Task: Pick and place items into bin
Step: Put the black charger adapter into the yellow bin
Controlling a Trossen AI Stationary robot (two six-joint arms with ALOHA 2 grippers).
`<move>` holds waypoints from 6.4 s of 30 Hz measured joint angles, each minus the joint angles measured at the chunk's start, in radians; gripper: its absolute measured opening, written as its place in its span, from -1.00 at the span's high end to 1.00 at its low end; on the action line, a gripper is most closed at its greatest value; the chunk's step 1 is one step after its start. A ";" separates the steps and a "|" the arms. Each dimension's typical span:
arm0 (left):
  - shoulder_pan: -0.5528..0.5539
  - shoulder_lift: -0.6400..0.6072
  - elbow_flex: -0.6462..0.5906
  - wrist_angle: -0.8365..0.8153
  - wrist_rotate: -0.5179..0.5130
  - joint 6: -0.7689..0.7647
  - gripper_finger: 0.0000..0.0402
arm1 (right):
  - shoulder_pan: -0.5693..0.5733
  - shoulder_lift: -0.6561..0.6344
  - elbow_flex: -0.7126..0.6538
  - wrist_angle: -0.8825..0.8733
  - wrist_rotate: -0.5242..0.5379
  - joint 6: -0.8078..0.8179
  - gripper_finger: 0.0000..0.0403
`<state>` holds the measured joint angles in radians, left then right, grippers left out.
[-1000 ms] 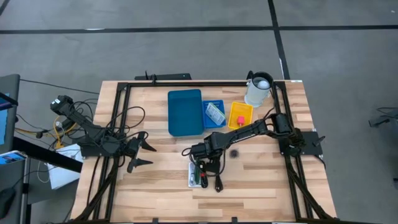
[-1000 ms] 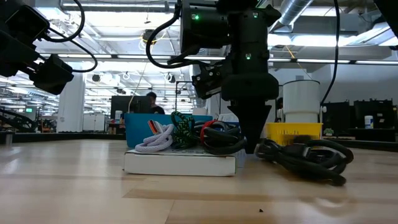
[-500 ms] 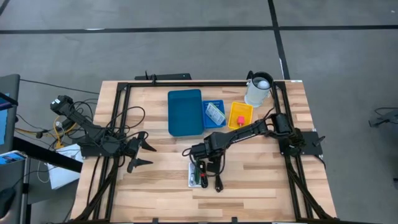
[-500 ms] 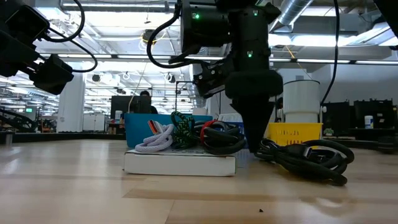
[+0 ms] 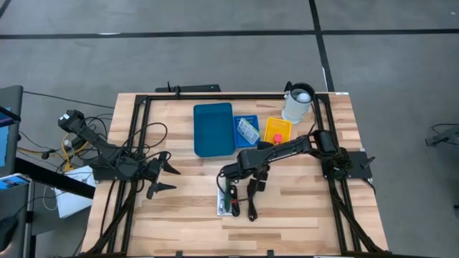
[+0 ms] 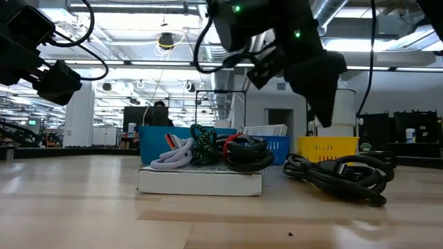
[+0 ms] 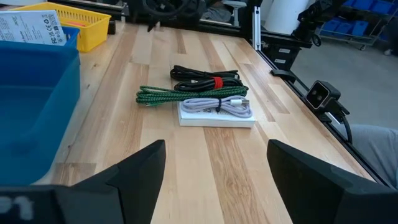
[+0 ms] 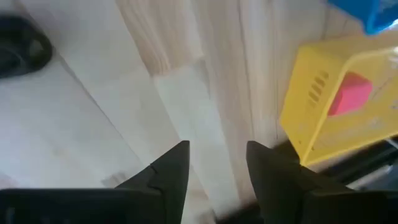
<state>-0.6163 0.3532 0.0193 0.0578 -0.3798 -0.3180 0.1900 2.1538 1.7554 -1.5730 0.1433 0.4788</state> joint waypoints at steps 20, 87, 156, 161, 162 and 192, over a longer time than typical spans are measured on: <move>0.000 0.000 0.000 -0.003 0.000 0.000 -0.34 | 0.220 -0.425 -0.402 0.011 0.327 0.688 0.20; 0.000 0.000 0.000 -0.007 0.000 0.000 -0.34 | -0.335 -0.890 -1.097 0.596 0.060 0.541 -0.29; 0.000 0.000 0.000 -0.007 0.000 0.000 -0.34 | -0.334 -0.906 -1.220 0.767 0.057 0.621 0.23; 0.000 0.000 0.000 -0.007 0.000 0.000 -0.34 | -0.334 -0.954 -1.220 0.743 0.061 0.632 0.32; 0.000 0.000 0.000 -0.007 0.000 0.000 -0.34 | -0.333 -0.967 -1.220 0.743 0.061 0.635 0.32; 0.000 0.000 0.000 -0.007 0.000 0.000 -0.34 | -0.335 -1.097 -1.070 0.821 0.149 0.540 0.31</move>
<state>-0.6166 0.3531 0.0196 0.0512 -0.3795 -0.3181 -0.1448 1.0565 0.6853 -0.7519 0.2924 1.0189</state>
